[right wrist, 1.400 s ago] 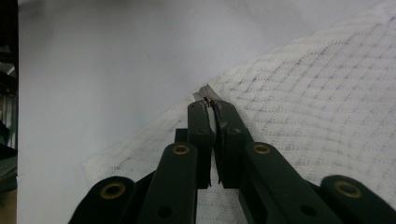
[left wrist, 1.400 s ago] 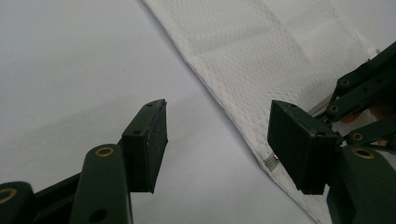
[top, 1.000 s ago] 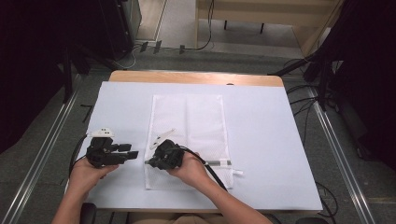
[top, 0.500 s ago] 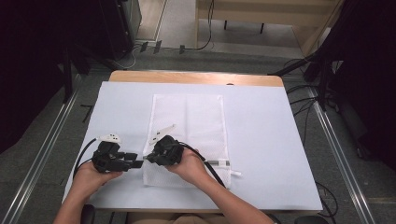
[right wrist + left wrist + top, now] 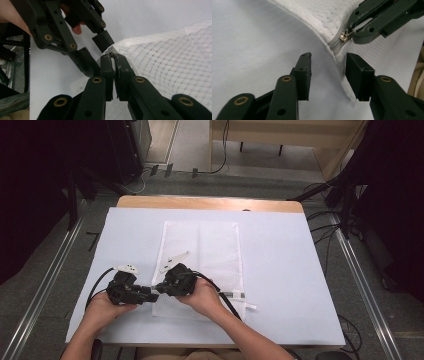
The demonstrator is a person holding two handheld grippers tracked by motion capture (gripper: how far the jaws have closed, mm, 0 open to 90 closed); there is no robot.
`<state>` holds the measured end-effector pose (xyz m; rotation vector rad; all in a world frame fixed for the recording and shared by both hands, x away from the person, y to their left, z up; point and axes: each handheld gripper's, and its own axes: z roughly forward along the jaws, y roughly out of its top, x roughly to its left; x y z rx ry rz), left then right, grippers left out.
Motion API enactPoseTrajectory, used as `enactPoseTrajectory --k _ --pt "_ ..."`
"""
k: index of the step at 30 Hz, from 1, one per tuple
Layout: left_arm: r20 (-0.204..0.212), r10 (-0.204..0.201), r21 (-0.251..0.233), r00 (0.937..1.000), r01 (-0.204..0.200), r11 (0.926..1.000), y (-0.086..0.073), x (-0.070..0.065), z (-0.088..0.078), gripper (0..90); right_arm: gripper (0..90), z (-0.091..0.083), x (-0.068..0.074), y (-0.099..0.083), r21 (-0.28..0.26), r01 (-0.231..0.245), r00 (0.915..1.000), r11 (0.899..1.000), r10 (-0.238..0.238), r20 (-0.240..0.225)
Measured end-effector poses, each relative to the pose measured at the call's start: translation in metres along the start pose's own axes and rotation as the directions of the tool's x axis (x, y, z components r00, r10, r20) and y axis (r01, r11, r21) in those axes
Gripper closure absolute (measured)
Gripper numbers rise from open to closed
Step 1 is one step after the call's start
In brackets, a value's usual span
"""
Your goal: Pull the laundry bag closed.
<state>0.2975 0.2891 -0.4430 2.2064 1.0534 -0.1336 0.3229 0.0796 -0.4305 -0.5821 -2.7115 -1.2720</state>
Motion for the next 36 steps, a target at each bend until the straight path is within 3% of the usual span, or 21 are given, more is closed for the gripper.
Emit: enactPoseTrajectory --k 9,14,31,36 --pt "0.033 -0.006 -0.043 0.9994 0.008 0.9990 0.0017 -0.0019 -0.0036 77.7 87.5 -0.0028 0.0032 0.0009 -0.011 0.002 0.9997 1.000 -0.002 -0.025" --pt "0.054 -0.039 -0.038 0.9978 0.041 0.9984 0.0027 -0.0005 -0.0058 85.9 87.6 -0.0040 0.0022 0.0001 -0.007 0.008 0.9996 1.000 -0.008 -0.027" --pt "0.059 -0.035 -0.001 0.9976 0.035 0.9994 0.0037 -0.0012 -0.0066 88.2 88.1 0.0013 -0.0014 -0.0050 0.029 0.028 0.9996 0.999 -0.027 -0.011" --pt "0.058 -0.034 -0.011 0.9977 0.035 0.9993 0.0036 -0.0015 -0.0087 88.5 88.1 0.0006 -0.0014 -0.0067 0.036 0.038 0.9993 0.999 -0.039 0.003"
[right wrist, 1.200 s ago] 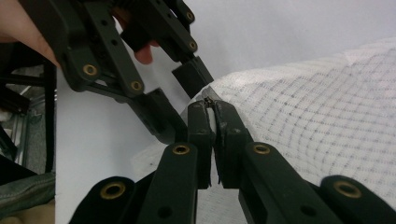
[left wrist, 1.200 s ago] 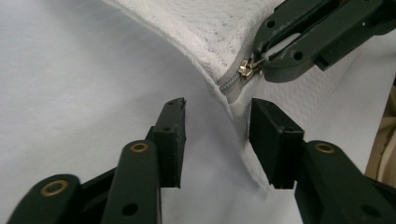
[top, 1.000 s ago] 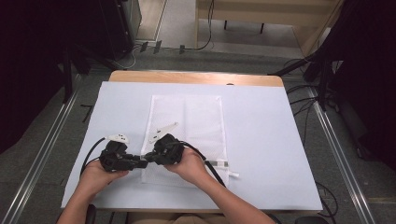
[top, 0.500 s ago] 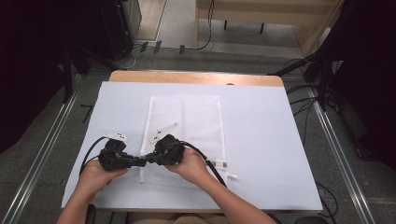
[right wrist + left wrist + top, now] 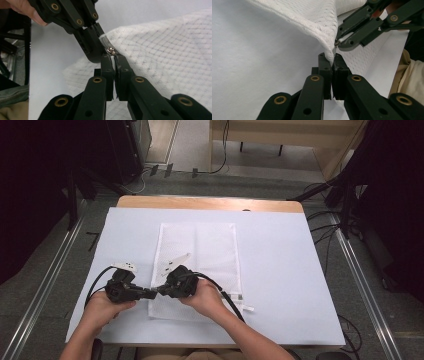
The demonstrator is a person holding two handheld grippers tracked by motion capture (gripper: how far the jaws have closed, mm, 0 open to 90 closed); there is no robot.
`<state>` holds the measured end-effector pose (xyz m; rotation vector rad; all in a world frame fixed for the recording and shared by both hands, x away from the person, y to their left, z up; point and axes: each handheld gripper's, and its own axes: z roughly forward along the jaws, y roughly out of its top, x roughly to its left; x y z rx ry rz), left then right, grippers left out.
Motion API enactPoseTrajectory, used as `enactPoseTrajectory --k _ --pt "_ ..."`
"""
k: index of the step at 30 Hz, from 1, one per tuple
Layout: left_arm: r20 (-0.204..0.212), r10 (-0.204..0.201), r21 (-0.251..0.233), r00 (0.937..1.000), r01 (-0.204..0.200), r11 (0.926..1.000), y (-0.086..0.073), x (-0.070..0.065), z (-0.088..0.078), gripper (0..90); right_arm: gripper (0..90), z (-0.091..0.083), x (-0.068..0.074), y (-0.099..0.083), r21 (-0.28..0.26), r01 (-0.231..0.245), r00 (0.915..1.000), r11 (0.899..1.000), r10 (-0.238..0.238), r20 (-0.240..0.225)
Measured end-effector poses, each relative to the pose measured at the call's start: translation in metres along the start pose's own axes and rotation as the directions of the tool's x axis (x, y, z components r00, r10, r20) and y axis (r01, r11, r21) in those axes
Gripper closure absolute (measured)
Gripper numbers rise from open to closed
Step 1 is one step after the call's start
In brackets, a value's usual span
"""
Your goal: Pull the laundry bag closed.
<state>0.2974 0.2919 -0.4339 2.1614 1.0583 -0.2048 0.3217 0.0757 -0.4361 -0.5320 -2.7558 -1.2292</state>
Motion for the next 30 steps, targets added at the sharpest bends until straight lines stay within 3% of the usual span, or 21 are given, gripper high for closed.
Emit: enactPoseTrajectory --k 5,7,10,12,20,25,30 --pt "-0.008 0.001 -0.002 1.0000 -0.001 1.0000 -0.001 0.002 -0.003 88.5 88.2 -0.002 -0.002 -0.004 0.019 -0.001 0.9998 1.000 0.001 0.021" --pt "-0.007 0.011 -0.005 0.9999 -0.011 0.9999 -0.002 0.001 -0.003 88.5 88.1 -0.003 -0.006 -0.007 0.018 -0.014 0.9998 1.000 0.014 0.011" --pt "-0.004 0.022 -0.010 0.9997 -0.022 0.9997 -0.001 0.001 -0.002 88.3 88.0 -0.006 -0.009 -0.011 -0.004 0.009 0.9997 1.000 -0.009 -0.024" --pt "-0.008 0.028 -0.013 0.9996 -0.028 0.9995 0.000 0.001 -0.001 88.3 88.0 -0.007 -0.013 -0.014 -0.016 -0.018 0.9991 1.000 0.017 -0.040" --pt "0.002 0.038 -0.006 0.9993 -0.038 0.9992 0.000 -0.001 0.000 88.3 88.0 -0.010 -0.009 -0.015 -0.017 0.036 0.9991 0.999 -0.036 -0.021" --pt "-0.006 0.016 -0.011 0.9998 -0.016 0.9998 -0.001 0.002 -0.001 88.3 88.1 -0.013 -0.014 -0.021 -0.001 0.017 0.9999 1.000 -0.017 -0.002" --pt "-0.012 0.023 -0.017 0.9997 -0.023 0.9996 -0.001 0.001 -0.002 88.3 88.0 -0.017 -0.015 -0.023 0.000 0.015 0.9999 1.000 -0.015 -0.002"
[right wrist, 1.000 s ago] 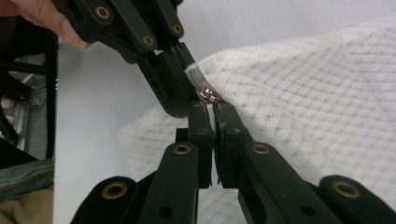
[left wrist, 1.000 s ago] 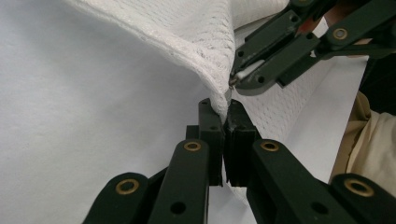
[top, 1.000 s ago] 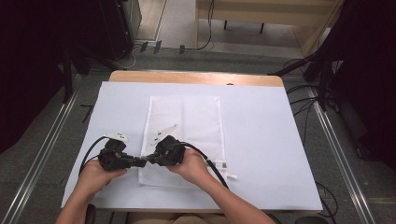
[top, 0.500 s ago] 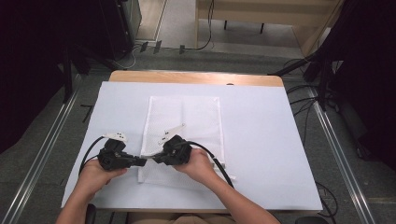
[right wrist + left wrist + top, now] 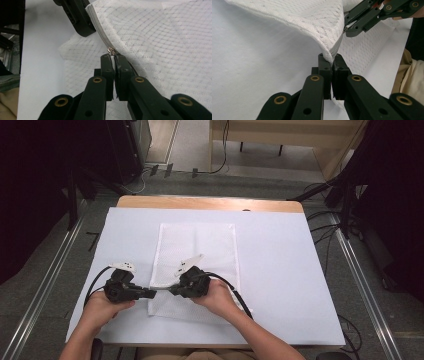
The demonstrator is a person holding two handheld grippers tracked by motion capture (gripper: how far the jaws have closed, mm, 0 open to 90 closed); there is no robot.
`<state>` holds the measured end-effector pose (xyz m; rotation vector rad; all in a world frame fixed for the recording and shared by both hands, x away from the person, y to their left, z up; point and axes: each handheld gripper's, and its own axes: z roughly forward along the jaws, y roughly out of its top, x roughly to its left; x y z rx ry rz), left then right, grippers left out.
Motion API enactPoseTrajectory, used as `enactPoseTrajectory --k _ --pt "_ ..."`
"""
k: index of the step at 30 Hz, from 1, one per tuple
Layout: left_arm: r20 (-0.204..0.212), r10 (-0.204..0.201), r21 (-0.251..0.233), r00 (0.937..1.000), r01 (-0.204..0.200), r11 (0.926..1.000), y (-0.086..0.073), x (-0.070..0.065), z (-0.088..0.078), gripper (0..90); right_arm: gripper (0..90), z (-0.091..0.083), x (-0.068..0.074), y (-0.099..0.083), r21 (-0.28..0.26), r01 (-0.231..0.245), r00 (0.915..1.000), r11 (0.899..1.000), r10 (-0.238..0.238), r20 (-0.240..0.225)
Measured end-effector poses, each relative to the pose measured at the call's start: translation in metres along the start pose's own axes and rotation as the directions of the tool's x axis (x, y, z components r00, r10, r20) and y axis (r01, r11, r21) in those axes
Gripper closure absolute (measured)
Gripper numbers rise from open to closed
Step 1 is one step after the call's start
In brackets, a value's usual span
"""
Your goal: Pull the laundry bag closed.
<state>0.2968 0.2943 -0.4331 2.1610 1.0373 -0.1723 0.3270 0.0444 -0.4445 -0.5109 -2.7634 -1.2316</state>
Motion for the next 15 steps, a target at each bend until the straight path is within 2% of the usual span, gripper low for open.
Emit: enactPoseTrajectory --k 3,9,15 --pt "0.001 0.000 -0.011 1.0000 0.000 0.9999 -0.001 0.001 -0.002 88.2 88.0 -0.004 -0.002 -0.002 0.000 0.004 1.0000 1.000 -0.004 0.007" --pt "0.007 0.003 -0.018 1.0000 -0.003 0.9998 0.000 0.000 -0.001 88.1 88.0 -0.011 -0.005 -0.006 -0.011 -0.023 0.9997 1.000 0.023 0.000" --pt "0.005 0.008 -0.015 1.0000 -0.008 0.9998 0.000 0.000 -0.001 88.1 88.0 -0.016 -0.004 -0.009 -0.007 -0.019 0.9998 1.000 0.019 -0.008"
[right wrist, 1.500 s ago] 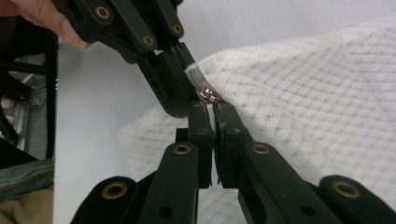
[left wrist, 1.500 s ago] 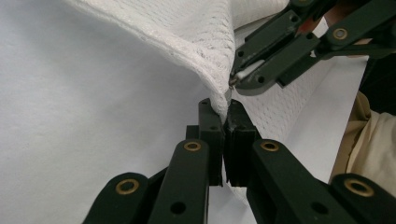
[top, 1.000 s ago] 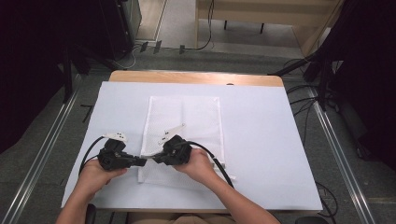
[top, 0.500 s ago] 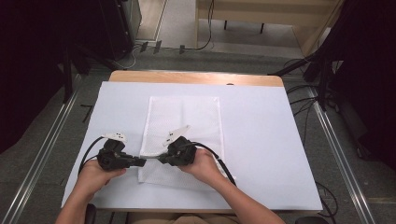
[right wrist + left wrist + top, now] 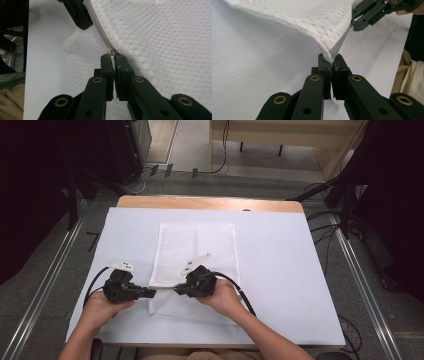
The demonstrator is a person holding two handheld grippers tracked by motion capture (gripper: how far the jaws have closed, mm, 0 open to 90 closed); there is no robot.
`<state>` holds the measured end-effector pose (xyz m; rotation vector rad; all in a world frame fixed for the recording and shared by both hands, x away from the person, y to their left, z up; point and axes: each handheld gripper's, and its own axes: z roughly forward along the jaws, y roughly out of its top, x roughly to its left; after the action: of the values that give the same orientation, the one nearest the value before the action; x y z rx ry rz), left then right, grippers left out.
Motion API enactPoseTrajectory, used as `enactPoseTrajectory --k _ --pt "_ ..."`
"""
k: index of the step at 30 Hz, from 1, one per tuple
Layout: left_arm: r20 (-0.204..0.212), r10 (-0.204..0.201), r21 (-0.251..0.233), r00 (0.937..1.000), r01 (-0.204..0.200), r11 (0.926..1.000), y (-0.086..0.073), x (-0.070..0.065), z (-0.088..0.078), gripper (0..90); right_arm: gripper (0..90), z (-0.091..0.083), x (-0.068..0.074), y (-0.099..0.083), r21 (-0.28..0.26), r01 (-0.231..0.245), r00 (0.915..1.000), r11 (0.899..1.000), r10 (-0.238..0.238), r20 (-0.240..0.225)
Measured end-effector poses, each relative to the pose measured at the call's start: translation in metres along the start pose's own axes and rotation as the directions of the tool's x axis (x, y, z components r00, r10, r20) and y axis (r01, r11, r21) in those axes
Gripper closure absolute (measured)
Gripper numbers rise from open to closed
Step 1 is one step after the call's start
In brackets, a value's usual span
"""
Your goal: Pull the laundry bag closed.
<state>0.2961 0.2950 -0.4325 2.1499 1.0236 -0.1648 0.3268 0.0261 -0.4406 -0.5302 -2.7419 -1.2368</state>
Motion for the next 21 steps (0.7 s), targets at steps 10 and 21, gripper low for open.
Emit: enactPoseTrajectory --k 10,21 --pt "0.007 -0.005 -0.006 1.0000 0.005 1.0000 0.000 0.001 -0.001 88.1 88.0 -0.010 -0.007 -0.011 -0.011 -0.017 0.9997 1.000 0.017 0.015" --pt "0.021 -0.009 -0.009 0.9997 0.009 0.9999 -0.001 0.002 -0.002 88.1 87.9 -0.016 -0.011 -0.017 -0.014 -0.036 0.9992 0.999 0.037 0.017"
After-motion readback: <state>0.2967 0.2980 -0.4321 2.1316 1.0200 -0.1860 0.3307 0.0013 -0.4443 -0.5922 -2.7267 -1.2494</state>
